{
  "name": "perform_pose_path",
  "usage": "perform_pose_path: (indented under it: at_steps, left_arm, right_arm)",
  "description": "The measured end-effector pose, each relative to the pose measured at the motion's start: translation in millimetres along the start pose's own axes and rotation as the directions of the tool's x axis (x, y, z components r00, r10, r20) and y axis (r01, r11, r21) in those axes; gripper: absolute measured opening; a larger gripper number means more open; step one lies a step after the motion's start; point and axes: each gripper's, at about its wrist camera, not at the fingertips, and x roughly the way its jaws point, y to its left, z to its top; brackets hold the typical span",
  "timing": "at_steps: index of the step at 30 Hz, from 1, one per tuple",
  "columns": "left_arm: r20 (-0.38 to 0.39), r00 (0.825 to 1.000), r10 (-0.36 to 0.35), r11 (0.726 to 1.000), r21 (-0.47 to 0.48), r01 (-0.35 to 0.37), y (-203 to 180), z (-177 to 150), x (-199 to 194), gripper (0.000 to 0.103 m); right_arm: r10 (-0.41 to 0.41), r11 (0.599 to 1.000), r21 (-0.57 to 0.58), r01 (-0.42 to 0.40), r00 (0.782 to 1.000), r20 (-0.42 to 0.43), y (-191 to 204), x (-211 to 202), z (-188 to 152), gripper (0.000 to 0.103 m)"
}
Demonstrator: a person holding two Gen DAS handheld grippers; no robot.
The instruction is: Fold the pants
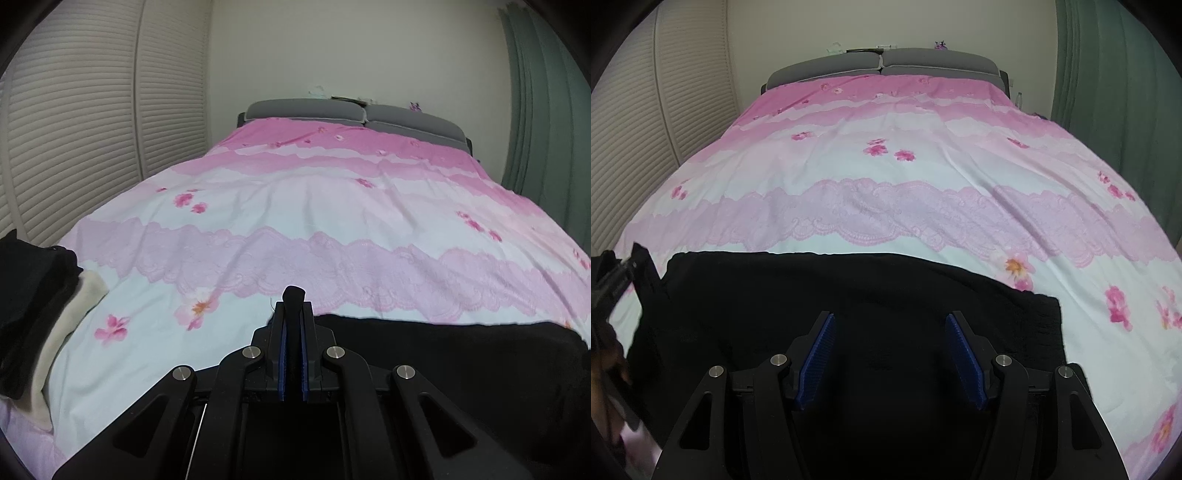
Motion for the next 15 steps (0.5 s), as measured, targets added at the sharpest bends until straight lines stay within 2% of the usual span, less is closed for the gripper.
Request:
perform_pose_path:
  at_steps: [1, 4, 5, 9, 10, 11, 13, 15]
  left_arm:
    - [-0.007, 1.0, 0.0, 1.0, 0.001, 0.0, 0, -2, 0, 0.015]
    - [-0.036, 0.999, -0.016, 1.0, -0.027, 0.015, 5, -11, -7, 0.048]
    - [-0.036, 0.999, -0.018, 0.999, -0.033, 0.017, 7, -14, -13, 0.052]
    - [-0.012, 1.0, 0.001, 1.0, -0.019, -0.001, 14, -22, -55, 0.056]
    - [-0.005, 1.0, 0.018, 1.0, -0.016, -0.018, 17, -25, -70, 0.062]
    - [0.0, 1.0, 0.028, 0.999, -0.018, -0.028, 20, -26, -78, 0.069]
    - [0.022, 0.998, 0.059, 0.998, -0.039, -0.058, 29, -31, -106, 0.076]
    - [0.048, 0.994, 0.099, 0.992, -0.085, -0.094, 42, -38, -134, 0.087]
  right_arm:
    - [0.009, 1.0, 0.008, -0.009, 1.0, -0.004, -1, 1, -1, 0.063]
    - [0.044, 0.999, 0.02, -0.043, 0.999, -0.01, 1, 0, -3, 0.063]
    - [0.055, 0.998, 0.015, -0.054, 0.998, -0.008, 3, -2, -4, 0.063]
    - [0.128, 0.989, -0.081, -0.124, 0.991, 0.037, 25, -23, -4, 0.063]
    - [0.151, 0.983, -0.111, -0.145, 0.987, 0.047, 32, -28, -2, 0.063]
    - [0.187, 0.974, -0.144, -0.177, 0.981, 0.058, 39, -33, -1, 0.063]
    - [0.279, 0.941, -0.22, -0.259, 0.958, 0.065, 58, -39, 2, 0.063]
    - [0.369, 0.886, -0.312, -0.342, 0.929, 0.032, 78, -38, 4, 0.063]
